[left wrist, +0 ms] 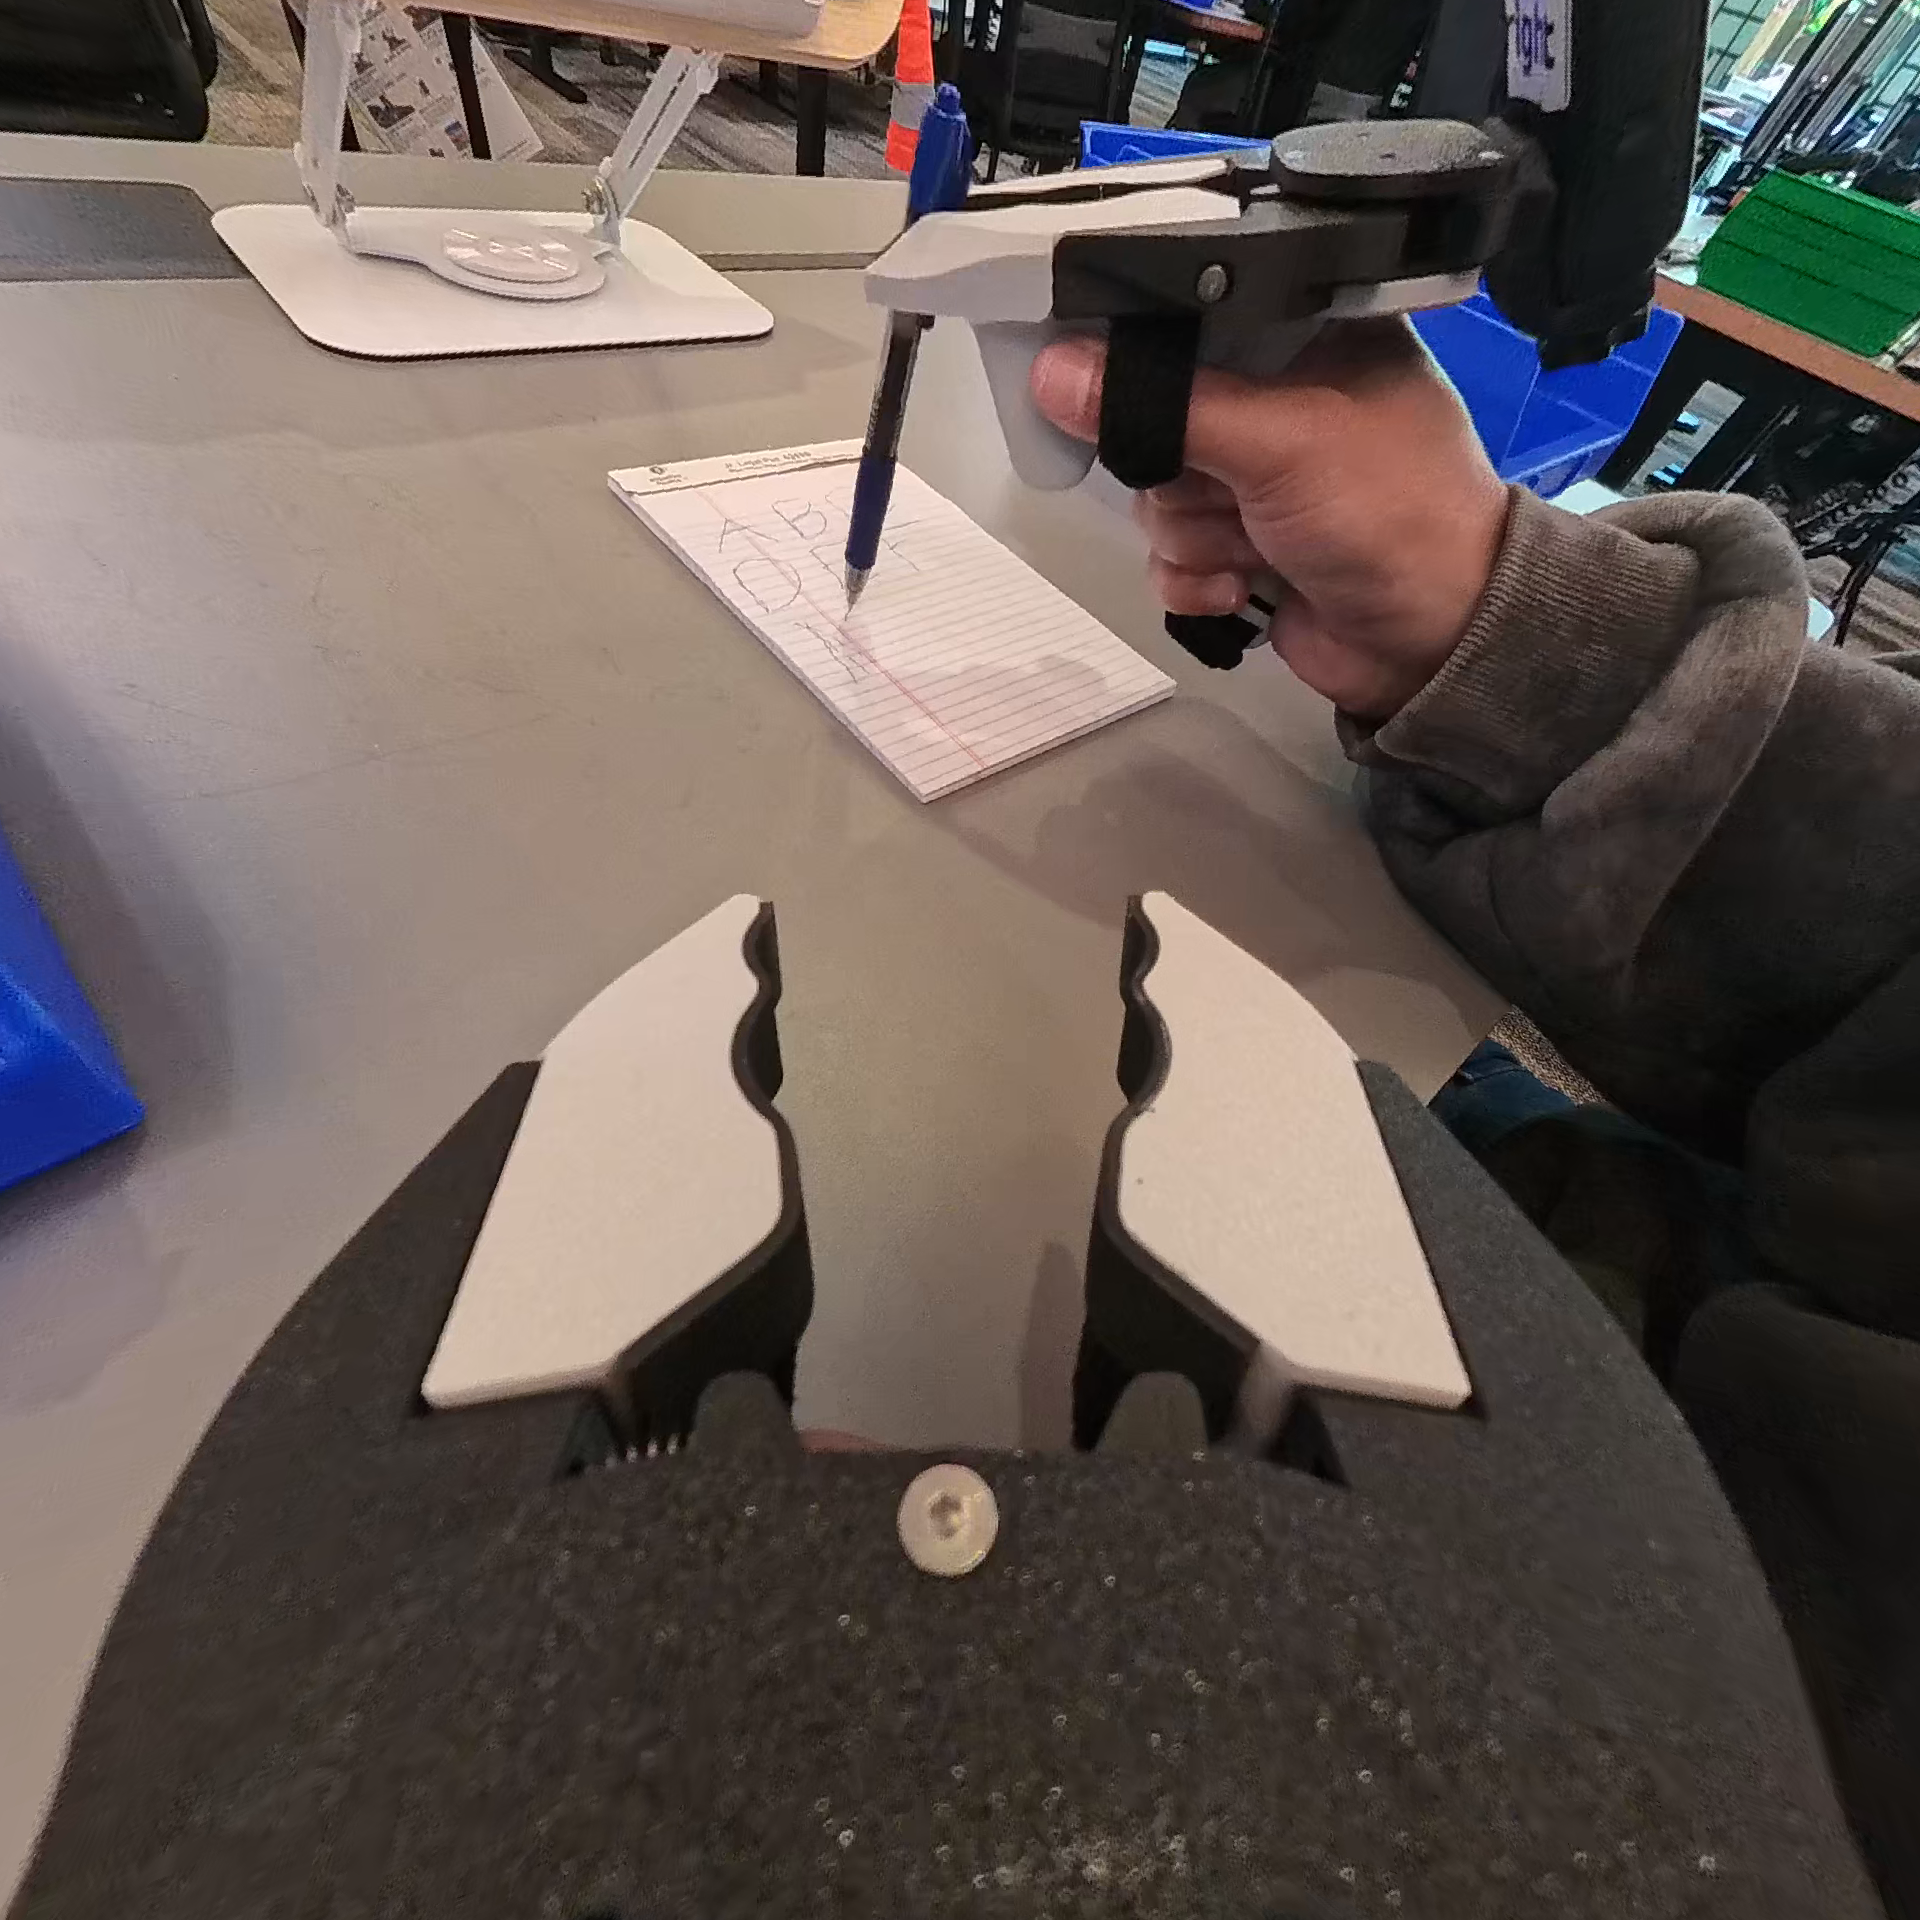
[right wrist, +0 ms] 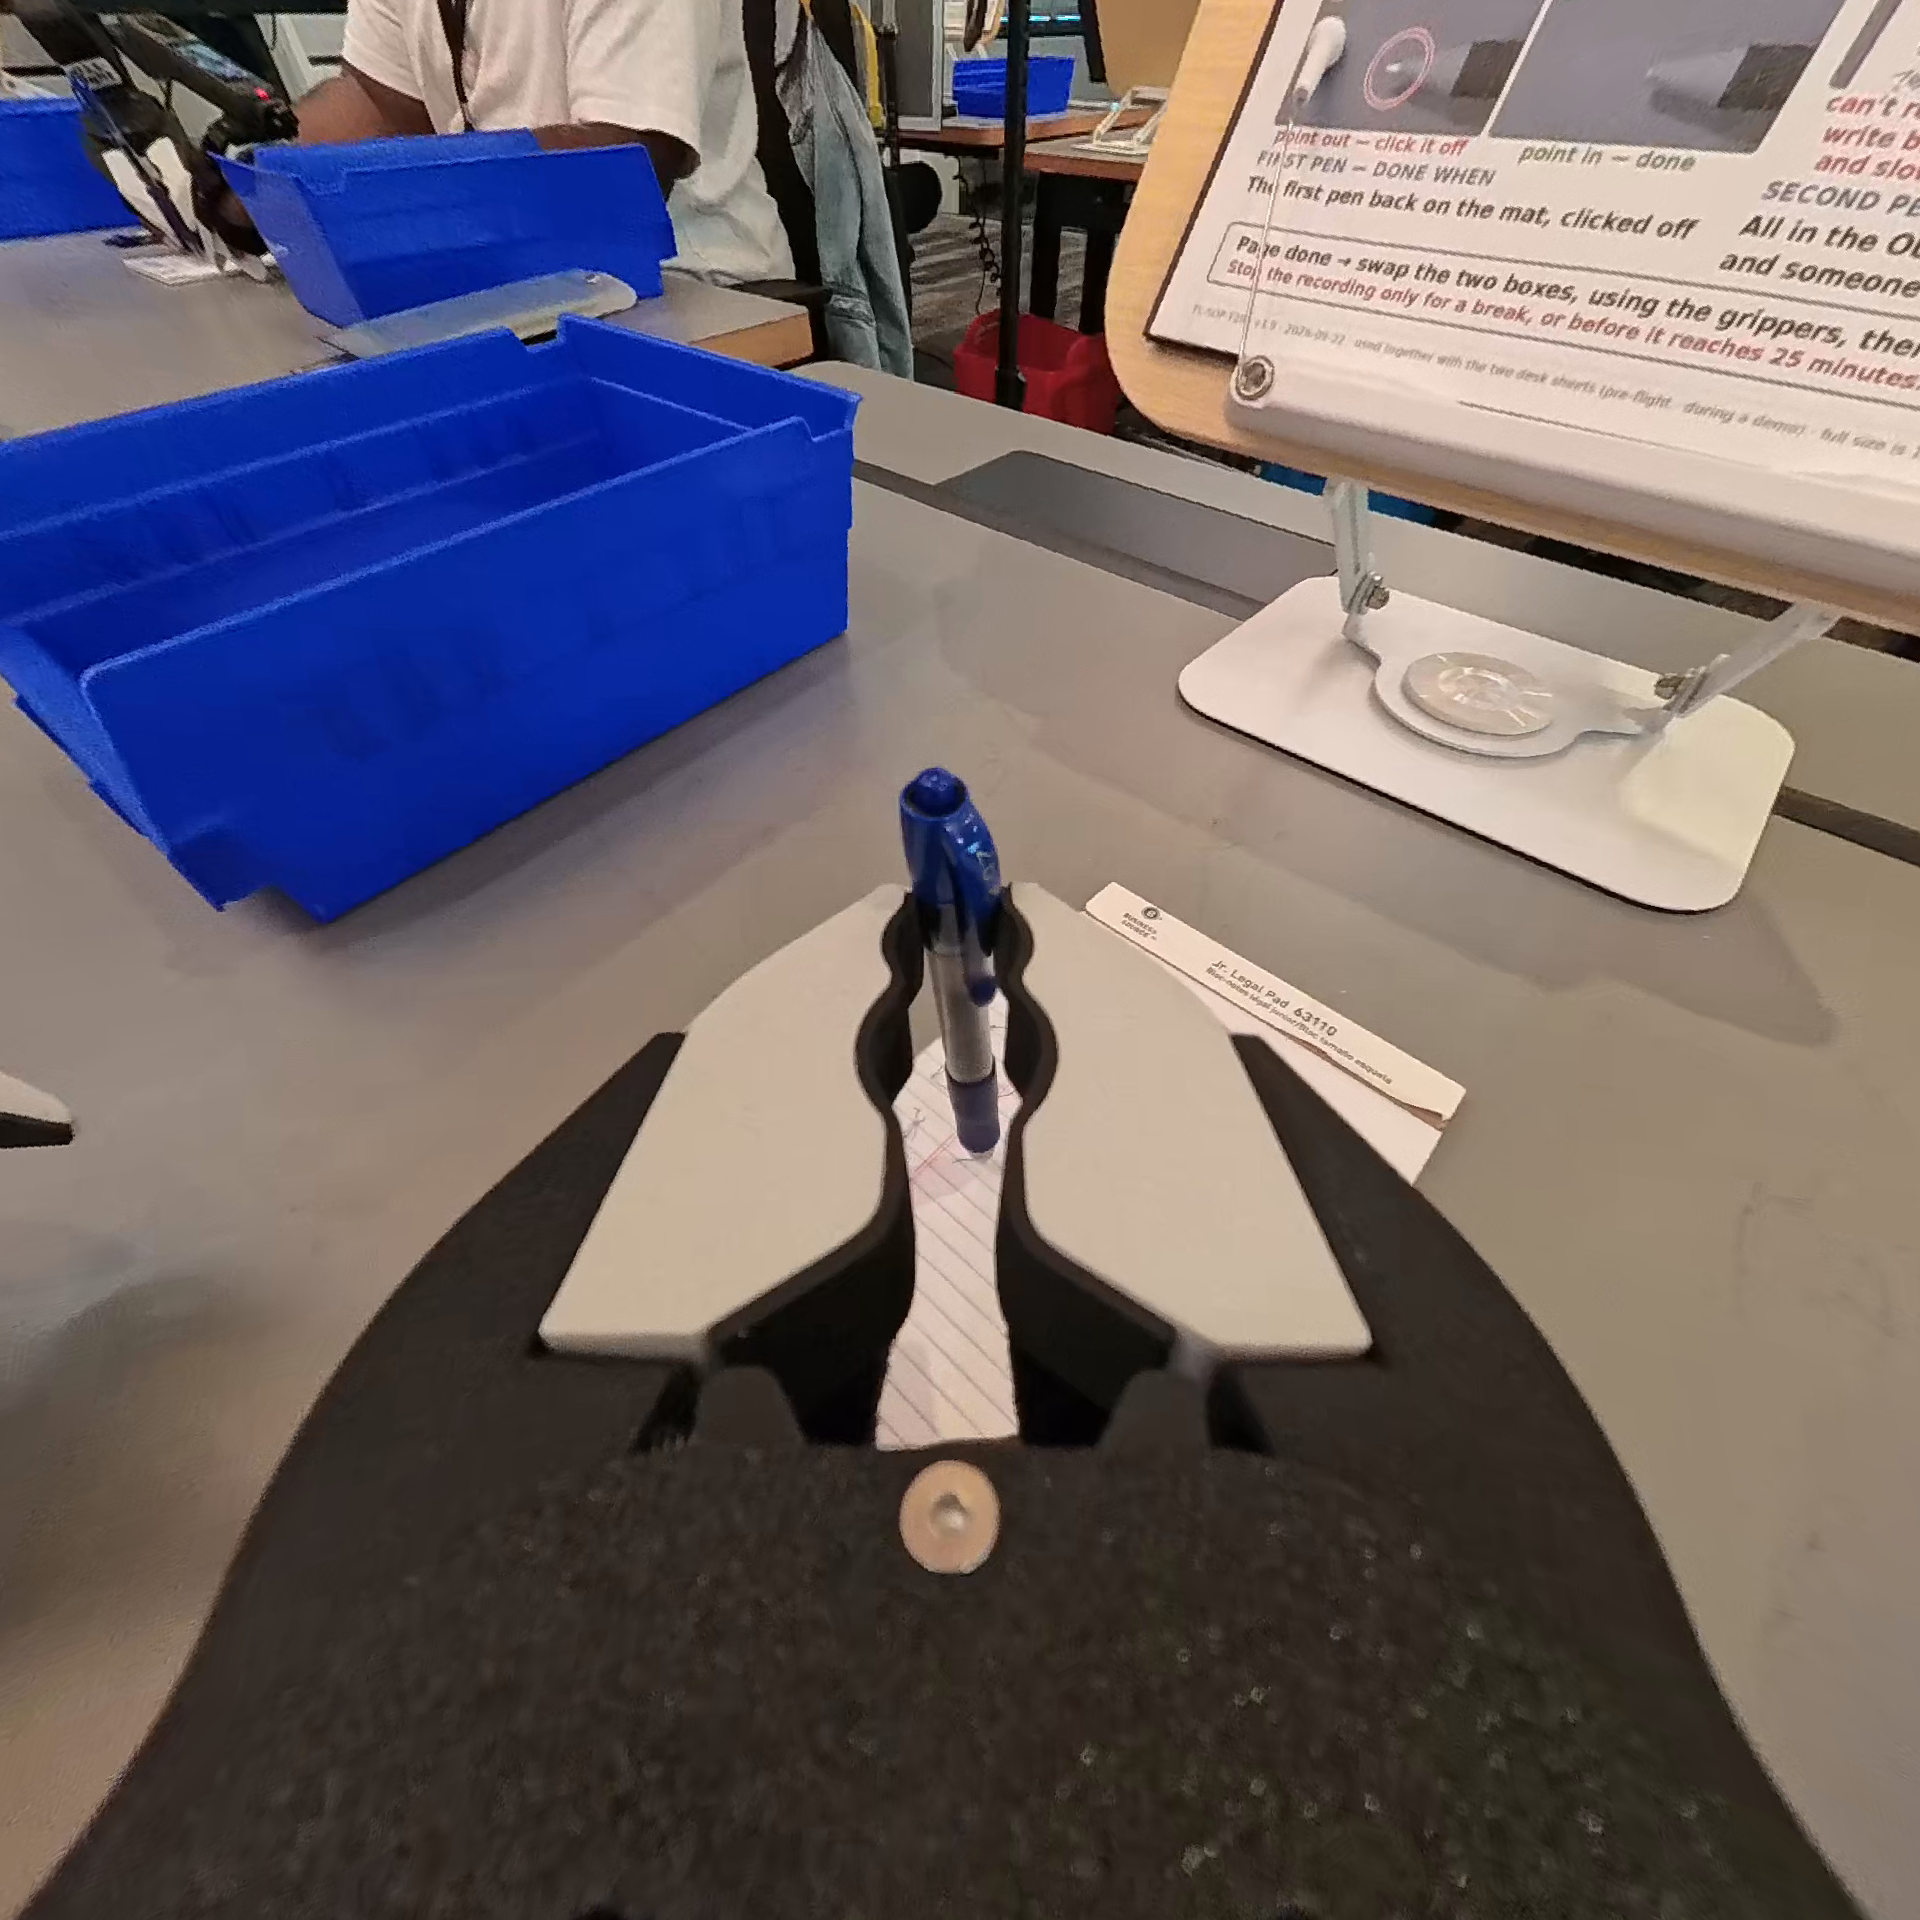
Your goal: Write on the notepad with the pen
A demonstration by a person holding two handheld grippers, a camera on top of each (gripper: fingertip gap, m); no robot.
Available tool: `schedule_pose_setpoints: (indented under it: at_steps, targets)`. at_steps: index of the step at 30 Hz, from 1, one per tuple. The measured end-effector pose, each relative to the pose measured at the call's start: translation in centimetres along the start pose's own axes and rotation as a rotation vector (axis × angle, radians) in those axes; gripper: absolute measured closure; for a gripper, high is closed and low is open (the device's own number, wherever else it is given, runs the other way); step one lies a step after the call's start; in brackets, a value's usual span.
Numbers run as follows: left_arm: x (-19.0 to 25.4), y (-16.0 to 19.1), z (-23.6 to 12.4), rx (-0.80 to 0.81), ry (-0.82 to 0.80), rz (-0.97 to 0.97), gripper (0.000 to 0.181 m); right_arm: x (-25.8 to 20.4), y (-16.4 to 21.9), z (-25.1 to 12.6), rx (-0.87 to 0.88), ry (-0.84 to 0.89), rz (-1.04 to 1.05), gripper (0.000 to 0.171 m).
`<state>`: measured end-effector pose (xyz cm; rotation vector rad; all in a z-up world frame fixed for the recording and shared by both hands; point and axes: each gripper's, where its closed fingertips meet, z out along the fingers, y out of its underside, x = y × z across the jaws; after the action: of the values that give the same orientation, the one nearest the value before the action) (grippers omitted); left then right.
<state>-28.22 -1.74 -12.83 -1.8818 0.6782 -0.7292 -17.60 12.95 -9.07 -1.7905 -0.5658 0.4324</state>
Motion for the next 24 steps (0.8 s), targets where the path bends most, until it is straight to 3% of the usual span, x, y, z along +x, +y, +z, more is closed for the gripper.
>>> schedule_pose_setpoints:
  at_steps: [24]
  targets:
    - [0.7,-0.1,-0.1,0.004,0.019,-0.002,0.118,-1.2,1.0,-2.5,-0.028,-0.002,0.024,0.159]
